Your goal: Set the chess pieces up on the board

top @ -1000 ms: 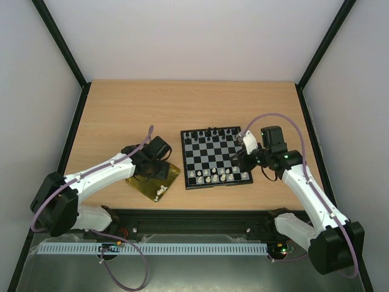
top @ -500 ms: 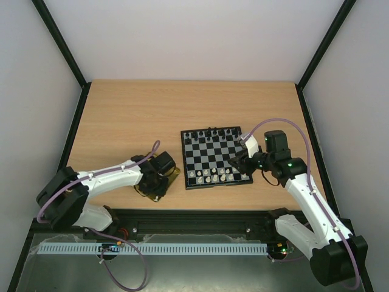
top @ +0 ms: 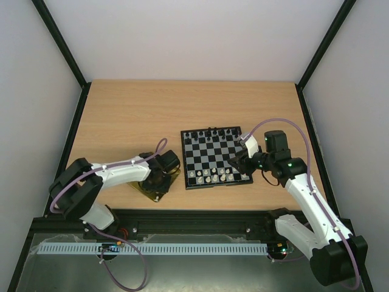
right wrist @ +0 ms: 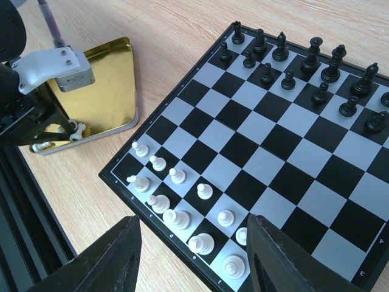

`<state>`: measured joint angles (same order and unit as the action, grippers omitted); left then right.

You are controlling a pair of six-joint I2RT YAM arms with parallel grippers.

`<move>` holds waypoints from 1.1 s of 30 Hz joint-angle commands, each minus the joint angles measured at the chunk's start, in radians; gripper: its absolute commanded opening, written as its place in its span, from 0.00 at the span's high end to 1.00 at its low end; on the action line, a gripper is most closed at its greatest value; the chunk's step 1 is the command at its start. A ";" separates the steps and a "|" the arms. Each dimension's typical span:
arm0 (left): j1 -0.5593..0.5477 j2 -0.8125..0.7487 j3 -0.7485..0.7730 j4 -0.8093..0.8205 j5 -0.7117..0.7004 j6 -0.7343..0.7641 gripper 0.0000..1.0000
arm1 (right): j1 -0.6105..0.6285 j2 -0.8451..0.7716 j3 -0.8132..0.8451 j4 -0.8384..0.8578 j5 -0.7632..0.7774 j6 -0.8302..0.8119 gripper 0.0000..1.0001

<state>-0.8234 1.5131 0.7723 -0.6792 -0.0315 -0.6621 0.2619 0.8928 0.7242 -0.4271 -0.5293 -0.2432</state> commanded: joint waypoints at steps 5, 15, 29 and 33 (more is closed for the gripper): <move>0.028 0.072 0.027 0.069 -0.010 0.051 0.69 | 0.000 0.001 -0.017 -0.004 -0.017 -0.008 0.50; 0.027 0.020 -0.010 0.050 -0.017 0.031 0.61 | 0.000 0.014 -0.019 -0.007 -0.021 -0.012 0.50; -0.010 -0.044 -0.041 0.016 -0.016 -0.006 0.66 | -0.001 0.020 -0.021 -0.009 -0.028 -0.013 0.50; -0.017 -0.022 -0.043 0.030 -0.012 0.001 0.71 | 0.000 0.020 -0.020 -0.012 -0.028 -0.014 0.50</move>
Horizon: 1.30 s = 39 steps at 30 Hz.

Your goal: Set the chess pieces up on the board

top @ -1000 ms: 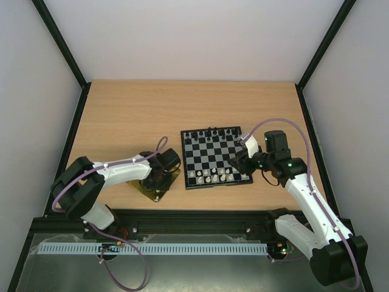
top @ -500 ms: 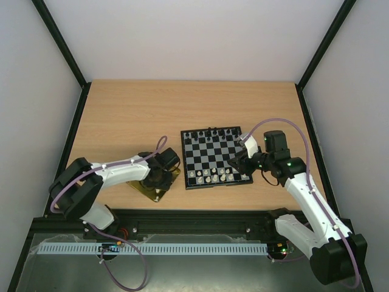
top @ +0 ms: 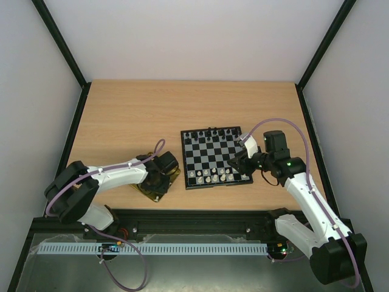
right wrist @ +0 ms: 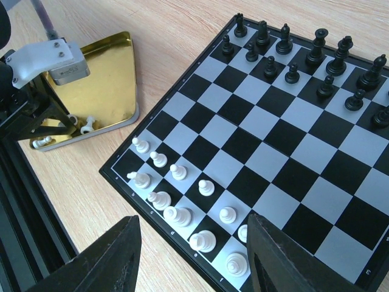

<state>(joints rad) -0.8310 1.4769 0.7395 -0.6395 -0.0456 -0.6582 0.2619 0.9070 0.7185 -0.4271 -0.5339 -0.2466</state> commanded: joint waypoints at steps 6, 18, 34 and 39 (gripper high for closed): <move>-0.013 0.031 -0.014 0.016 -0.016 0.009 0.75 | 0.000 0.006 -0.014 -0.012 -0.023 -0.010 0.50; 0.026 0.123 0.083 0.083 -0.064 0.095 0.84 | 0.000 0.012 -0.016 -0.009 -0.025 -0.011 0.50; 0.072 0.111 0.148 0.086 -0.164 0.187 0.89 | -0.001 0.022 -0.016 -0.009 -0.021 -0.014 0.50; 0.077 0.052 0.155 0.052 -0.159 0.171 0.87 | 0.000 0.022 -0.016 -0.009 -0.025 -0.013 0.50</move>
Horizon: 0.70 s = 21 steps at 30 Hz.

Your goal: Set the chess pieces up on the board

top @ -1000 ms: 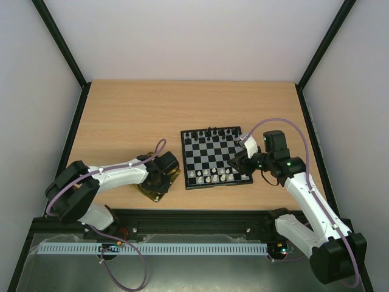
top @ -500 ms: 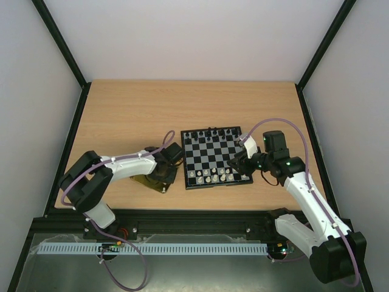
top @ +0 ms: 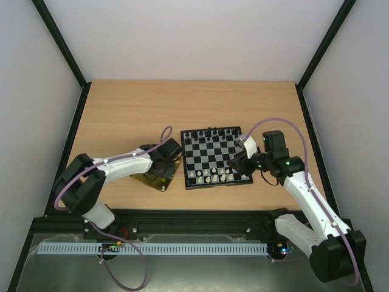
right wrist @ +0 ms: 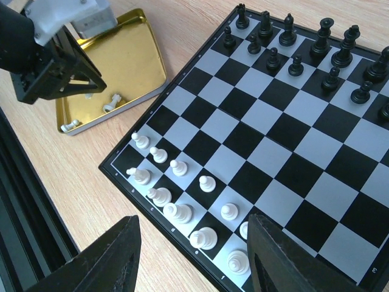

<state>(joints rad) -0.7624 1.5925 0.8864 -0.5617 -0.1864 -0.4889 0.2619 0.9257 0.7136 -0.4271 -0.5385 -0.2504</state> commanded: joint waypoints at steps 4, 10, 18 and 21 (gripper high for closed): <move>0.046 -0.142 0.000 -0.010 0.066 -0.061 0.83 | 0.000 -0.004 -0.008 0.001 -0.026 -0.009 0.50; 0.058 -0.304 -0.052 0.161 0.232 -0.247 0.83 | 0.006 0.045 0.051 0.022 -0.062 0.052 0.51; 0.057 -0.459 -0.181 0.466 0.382 -0.522 0.81 | 0.106 0.146 0.190 0.102 -0.054 0.187 0.51; 0.056 -0.485 -0.210 0.554 0.414 -0.584 0.82 | 0.203 0.198 0.237 0.128 -0.002 0.210 0.52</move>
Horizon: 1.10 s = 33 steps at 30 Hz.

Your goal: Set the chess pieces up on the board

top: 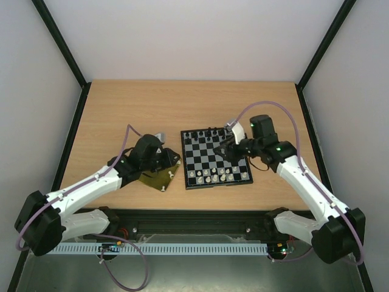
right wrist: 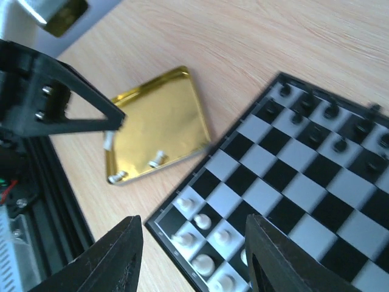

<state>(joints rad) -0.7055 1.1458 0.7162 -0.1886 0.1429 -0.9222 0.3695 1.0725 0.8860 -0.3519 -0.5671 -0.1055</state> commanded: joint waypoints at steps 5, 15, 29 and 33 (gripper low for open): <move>-0.006 -0.051 -0.050 0.257 0.105 -0.242 0.82 | 0.219 0.154 0.127 0.097 0.133 0.111 0.52; -0.008 -0.145 -0.147 0.433 0.045 -0.447 0.82 | 0.323 0.229 0.178 0.224 0.144 0.195 0.57; -0.013 -0.149 -0.146 0.482 0.025 -0.489 0.82 | 0.365 0.265 0.188 0.252 0.041 0.225 0.61; -0.021 -0.152 -0.142 0.489 0.020 -0.489 0.82 | 0.364 0.274 0.188 0.263 0.038 0.235 0.67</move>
<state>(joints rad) -0.7170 1.0073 0.5743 0.2565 0.1787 -1.4021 0.7265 1.3304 1.0405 -0.1204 -0.4946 0.1146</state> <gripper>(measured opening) 0.182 0.350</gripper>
